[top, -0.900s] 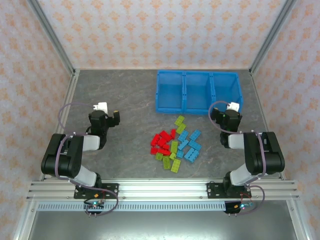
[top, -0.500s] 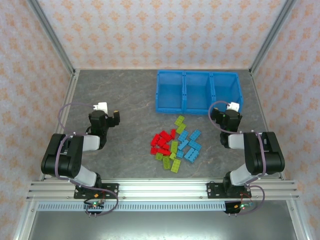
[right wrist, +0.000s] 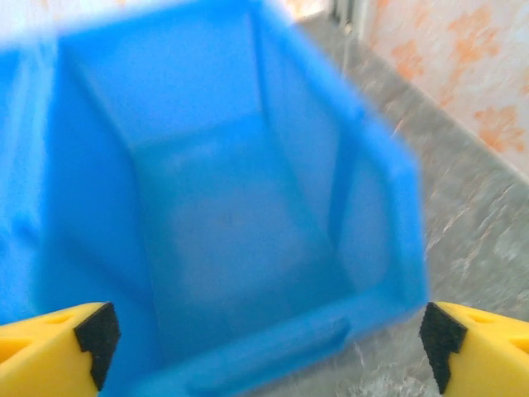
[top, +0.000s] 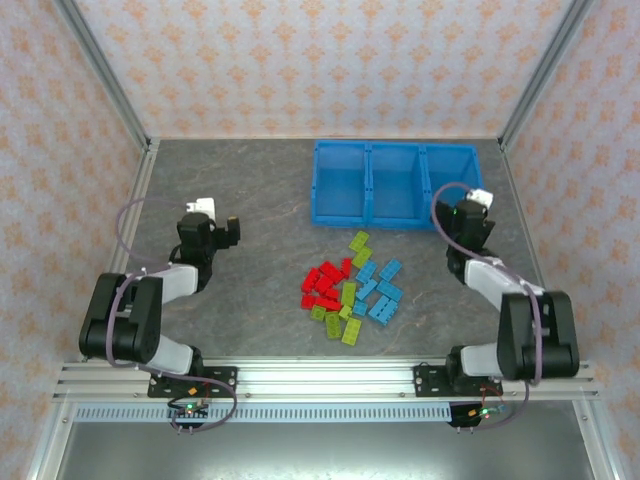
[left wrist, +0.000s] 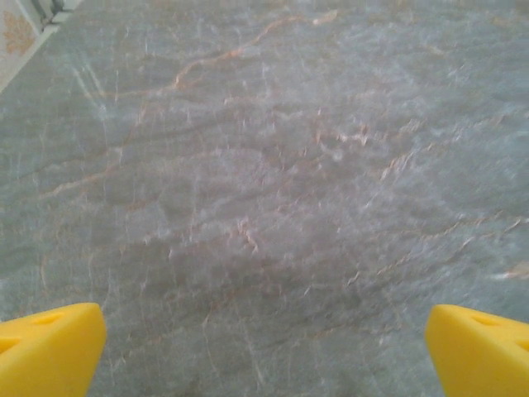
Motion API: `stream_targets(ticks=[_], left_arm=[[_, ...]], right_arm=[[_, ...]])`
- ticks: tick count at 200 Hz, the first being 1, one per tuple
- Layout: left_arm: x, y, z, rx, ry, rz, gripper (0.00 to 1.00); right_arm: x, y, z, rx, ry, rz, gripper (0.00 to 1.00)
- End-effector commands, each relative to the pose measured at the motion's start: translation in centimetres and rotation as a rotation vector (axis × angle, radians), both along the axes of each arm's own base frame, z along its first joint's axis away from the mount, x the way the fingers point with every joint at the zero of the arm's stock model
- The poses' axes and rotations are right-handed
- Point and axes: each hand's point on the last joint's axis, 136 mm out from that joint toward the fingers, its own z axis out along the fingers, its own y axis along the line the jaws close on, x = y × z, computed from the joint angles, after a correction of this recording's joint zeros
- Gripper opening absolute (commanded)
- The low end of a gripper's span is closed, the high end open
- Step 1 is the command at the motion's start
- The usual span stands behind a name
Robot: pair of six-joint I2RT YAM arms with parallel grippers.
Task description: Sort the legos into containers by color
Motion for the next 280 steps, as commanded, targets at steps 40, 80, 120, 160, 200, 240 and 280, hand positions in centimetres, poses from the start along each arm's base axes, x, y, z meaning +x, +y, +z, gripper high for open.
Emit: stream_targets(ticks=[40,80,120,160,200,240,280], left_arm=[[-3.7,-6.6,9.3,0.015,0.021,-0.285,1.00],[-9.2,-13.6,9.3,0.039,0.093,-0.731,1.00],[-16.9,-20.1,5.6,0.090,0.074,-1.282,1.00],[-16.9,-20.6,3.6,0.109,0.113,-1.290,1.00],[-16.6,-20.6,3.4,0.122,0.118,-1.277,1.00],[-16.3,-20.6,3.4,0.126,0.121,-1.265,1.00],[-16.2,-20.5,3.3,0.127,0.123,-1.255,1.00]], right_arm=[[-8.2,4.8,2.6,0.403,0.361,-0.040,0.94],[-13.3,10.0,0.1,0.497,0.646,0.069,0.90],[-16.0,13.7,-4.3,0.484,0.826,0.096,0.89],[-18.8,16.7,-8.4,0.555,0.932,0.043,0.86],[-22.3,17.4,-10.2,0.529,0.981,0.051,0.69],[-23.0,17.3,-10.6,0.543,0.957,0.039,0.54],[-22.4,18.9,-11.3,0.565,0.979,0.081,0.57]])
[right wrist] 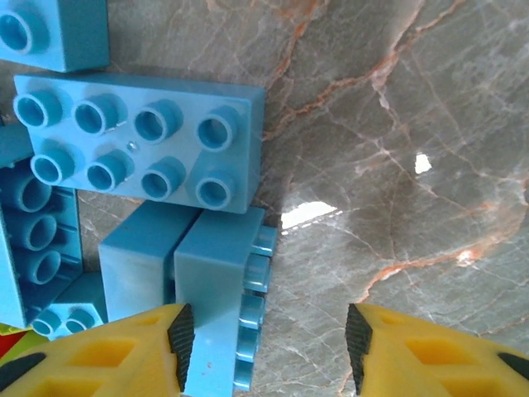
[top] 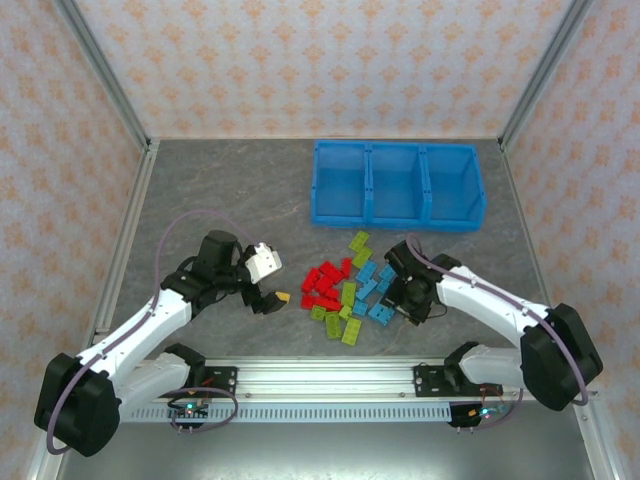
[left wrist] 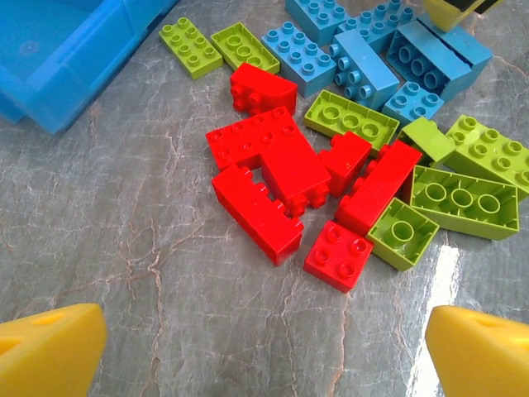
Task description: Sort the legos into containers by color
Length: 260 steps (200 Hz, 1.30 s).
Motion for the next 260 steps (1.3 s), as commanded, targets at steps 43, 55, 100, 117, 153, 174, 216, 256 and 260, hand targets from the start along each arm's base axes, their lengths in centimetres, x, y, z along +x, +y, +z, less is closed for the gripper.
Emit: stream_targets(ticks=[43,55,100,117,153,174,216,256,260], left_arm=[[0.5,-0.4,0.6,-0.007,-0.033,-0.007,1.00],[0.5,-0.4,0.6,-0.005,-0.033,-0.007,1.00],[0.6,-0.4,0.5,-0.001,-0.025,-0.003,1.00],[0.7,-0.4,0.5,-0.001,-0.025,-0.003,1.00],[0.8,-0.4,0.5,0.002,-0.024,0.002,1.00],[0.9,-0.4,0.5,0.003,-0.022,0.007,1.00],[0.9,-0.4,0.5,0.006,-0.024,0.006,1.00],[0.9,-0.3,0.3,0.015,-0.024,0.009,1.00],[0.9,-0.3,0.3,0.016,-0.024,0.009,1.00]], right_arm=[[0.3,0.8,-1.9,-0.033,0.027,0.008,0.51],[0.3,0.5,-2.3,-0.045,0.026,0.004,0.47],[0.5,-0.2,-3.1,-0.109,0.034,0.031,0.54],[0.8,0.0,-3.2,-0.103,0.021,0.038,0.55],[1.6,0.5,-3.5,-0.091,-0.001,0.052,0.54],[2.0,0.7,-3.4,-0.093,-0.012,0.060,0.31],[1.7,-0.4,-2.6,-0.129,-0.035,0.063,0.21],[2.4,-1.5,0.8,-0.138,-0.159,0.046,0.21],[2.5,-1.7,1.2,-0.141,-0.172,0.042,0.21]])
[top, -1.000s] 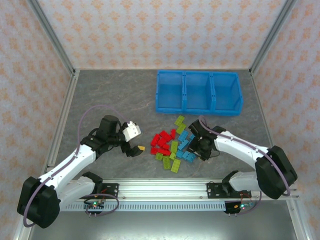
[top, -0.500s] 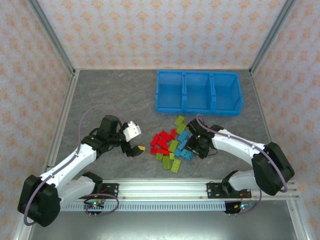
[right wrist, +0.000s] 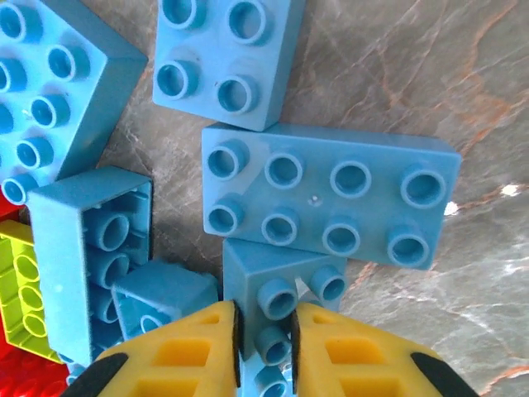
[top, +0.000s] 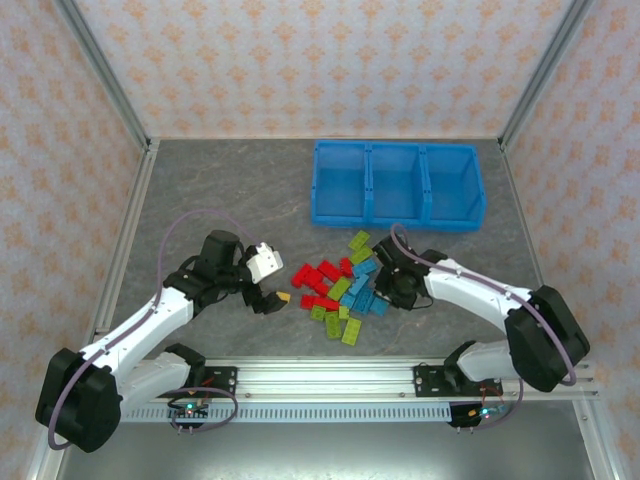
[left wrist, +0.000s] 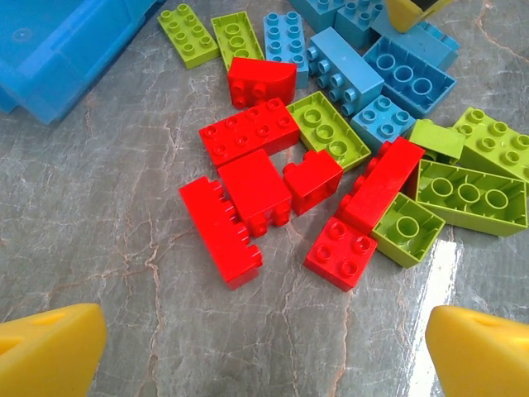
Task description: Sort the legos into containers by color
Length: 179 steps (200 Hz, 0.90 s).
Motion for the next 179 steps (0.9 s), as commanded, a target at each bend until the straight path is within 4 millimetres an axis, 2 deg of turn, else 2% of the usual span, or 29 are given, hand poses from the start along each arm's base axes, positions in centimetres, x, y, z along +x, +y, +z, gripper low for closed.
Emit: stream_targets(ticks=[1,47,65,88,106,119,135,150,179], left_arm=[[0.8,-0.2,0.9,0.003,-0.039,0.008,1.00],[1.0,-0.2,0.9,0.008,-0.032,0.011,1.00],[1.0,-0.3,0.9,0.009,-0.032,0.011,1.00],[1.1,-0.3,0.9,0.008,-0.032,0.013,1.00],[1.1,-0.3,0.8,0.011,-0.031,0.015,1.00],[1.1,-0.3,0.8,0.011,-0.032,0.014,1.00],[1.2,-0.3,0.9,0.005,-0.044,0.017,1.00],[1.4,-0.3,1.3,-0.005,-0.056,0.026,1.00],[2.1,-0.1,2.0,-0.024,-0.074,0.080,1.00]], right_arm=[[-1.2,-3.9,1.0,-0.139,-0.035,-0.027,0.21],[0.1,-5.0,5.3,-0.180,-0.147,-0.028,0.20],[1.5,-5.5,7.7,-0.204,-0.208,-0.033,0.20],[4.8,-7.3,11.8,-0.233,-0.298,-0.069,0.20],[7.8,-10.1,14.6,-0.270,-0.340,-0.116,0.20],[10.7,-12.1,15.6,-0.305,-0.356,-0.142,0.20],[14.1,-14.4,16.2,-0.305,-0.370,-0.189,0.20],[17.4,-15.8,15.5,-0.277,-0.354,-0.227,0.20],[23.0,-16.4,13.1,-0.213,-0.300,-0.230,0.20]])
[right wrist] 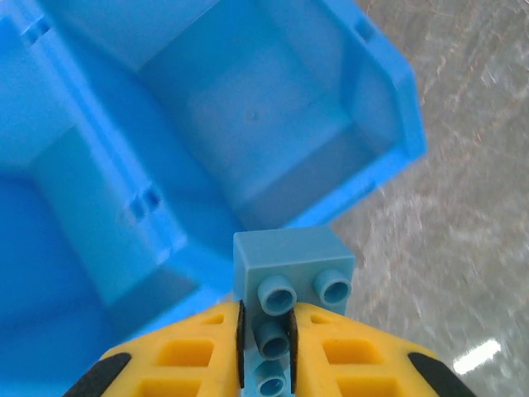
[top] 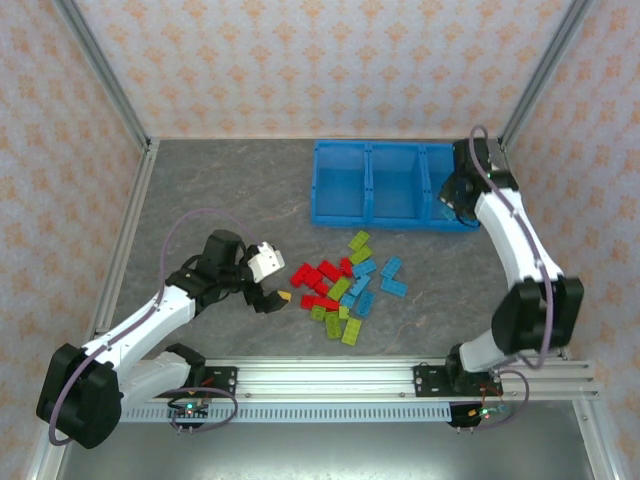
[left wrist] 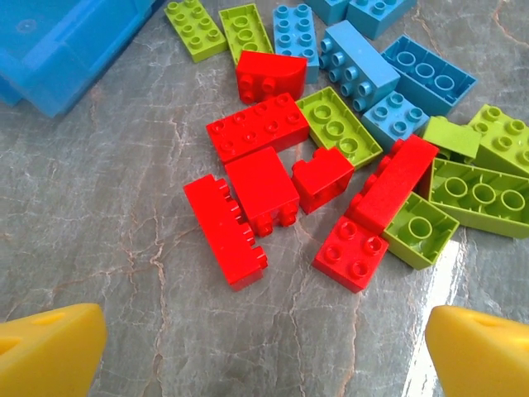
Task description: Sort the legos into containers by color
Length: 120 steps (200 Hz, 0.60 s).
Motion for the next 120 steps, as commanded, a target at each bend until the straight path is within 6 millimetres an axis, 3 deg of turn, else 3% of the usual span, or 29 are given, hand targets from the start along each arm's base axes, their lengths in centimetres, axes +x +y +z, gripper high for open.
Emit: stream_targets(ticks=[1,37,65,95,120], left_arm=[[1.6,0.0,2.3,-0.033,-0.078,0.061,1.00],[3.9,1.3,4.7,-0.114,-0.065,0.300,1.00],[5.5,3.3,6.9,-0.214,0.043,0.588,1.00],[5.9,5.2,6.6,-0.279,0.220,0.873,1.00],[5.6,5.1,6.4,-0.312,0.284,0.977,0.97]], right_arm=[[4.1,0.4,-1.7,0.041,0.021,0.070,0.20],[7.9,-0.2,-5.1,0.046,0.091,0.057,0.30],[9.0,-0.1,-4.0,0.048,0.091,0.077,0.39],[7.4,-0.5,-0.9,0.029,0.051,0.062,0.41],[3.6,0.0,1.6,0.072,0.019,0.043,0.47]])
